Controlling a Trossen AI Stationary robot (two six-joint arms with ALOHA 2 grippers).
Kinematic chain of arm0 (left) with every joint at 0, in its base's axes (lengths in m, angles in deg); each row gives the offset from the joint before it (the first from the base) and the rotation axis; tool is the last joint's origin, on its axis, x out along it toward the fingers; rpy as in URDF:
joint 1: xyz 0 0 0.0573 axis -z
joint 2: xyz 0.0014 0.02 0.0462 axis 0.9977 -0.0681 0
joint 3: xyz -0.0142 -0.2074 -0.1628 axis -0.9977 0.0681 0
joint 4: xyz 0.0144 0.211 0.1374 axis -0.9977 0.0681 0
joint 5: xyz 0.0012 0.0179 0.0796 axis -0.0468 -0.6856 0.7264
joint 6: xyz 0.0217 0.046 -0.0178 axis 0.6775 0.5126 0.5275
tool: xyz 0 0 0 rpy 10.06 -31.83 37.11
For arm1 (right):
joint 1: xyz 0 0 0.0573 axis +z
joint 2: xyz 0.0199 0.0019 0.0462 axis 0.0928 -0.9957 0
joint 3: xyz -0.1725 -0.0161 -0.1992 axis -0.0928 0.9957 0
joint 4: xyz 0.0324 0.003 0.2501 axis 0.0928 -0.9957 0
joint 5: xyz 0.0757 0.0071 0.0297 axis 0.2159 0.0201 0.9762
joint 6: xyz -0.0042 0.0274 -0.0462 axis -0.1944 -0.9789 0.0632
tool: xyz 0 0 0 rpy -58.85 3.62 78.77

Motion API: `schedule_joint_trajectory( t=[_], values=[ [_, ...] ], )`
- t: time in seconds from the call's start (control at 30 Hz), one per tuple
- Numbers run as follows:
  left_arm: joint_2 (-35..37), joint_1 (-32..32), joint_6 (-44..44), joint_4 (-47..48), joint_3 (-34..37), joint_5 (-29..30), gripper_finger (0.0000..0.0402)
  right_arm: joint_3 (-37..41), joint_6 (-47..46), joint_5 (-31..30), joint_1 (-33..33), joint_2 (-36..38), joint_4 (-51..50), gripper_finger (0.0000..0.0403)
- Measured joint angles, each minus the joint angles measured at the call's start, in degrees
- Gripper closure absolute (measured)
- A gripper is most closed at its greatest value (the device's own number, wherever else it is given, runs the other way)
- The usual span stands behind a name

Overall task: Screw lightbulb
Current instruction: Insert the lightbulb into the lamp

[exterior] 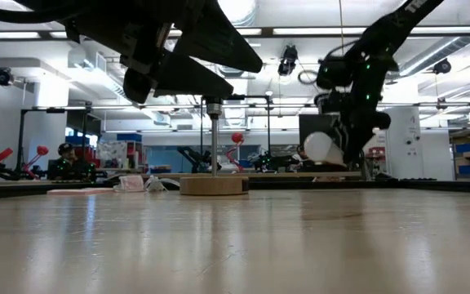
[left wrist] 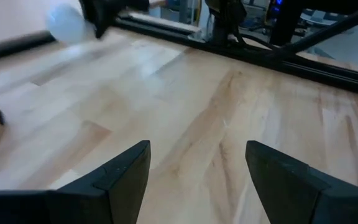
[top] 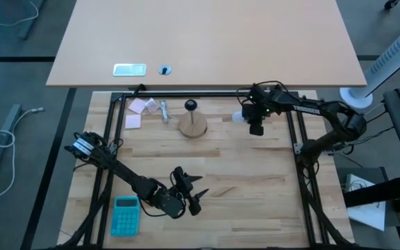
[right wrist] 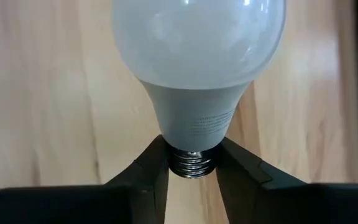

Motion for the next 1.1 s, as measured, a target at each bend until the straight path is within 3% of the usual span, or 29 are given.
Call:
schedule_joint_trajectory(
  t=[0.17, 0.37, 0.47, 0.67, 0.93, 1.1],
  values=[
    [-0.33, -1.05, 0.96, -4.95, 2.2, -1.37, 0.0146, -0.02, -3.75, 2.28, 3.31, 4.49, 0.03, 0.0301],
    [-4.73, -1.3, 6.51, -38.33, 12.91, 2.24, 0.0146, 1.73, -9.99, 8.16, 7.74, 8.65, 3.07, 0.0309],
    [-6.89, -1.36, 9.09, -46.5, 14.44, 2.2, 0.0146, 2.18, -12.0, 8.3, 10.12, 9.79, 5.35, 0.031],
    [-8.87, -2.07, 11.87, -47.17, 12.67, 2.19, 0.0146, 2.25, -16.74, 9.9, 14.37, 10.17, 9.76, 0.0305],
    [-7.45, -3.0, 27.17, -47.86, 9.01, 7.82, 0.0146, 2.29, -23.26, 13.94, 20.65, 10.37, 20.86, 0.0307],
    [-4.85, -5.06, 24.82, -47.94, 9.85, 4.57, 0.0143, 2.27, -25.15, 13.97, 24.34, 10.39, 26.4, 0.0307]
  ],
)
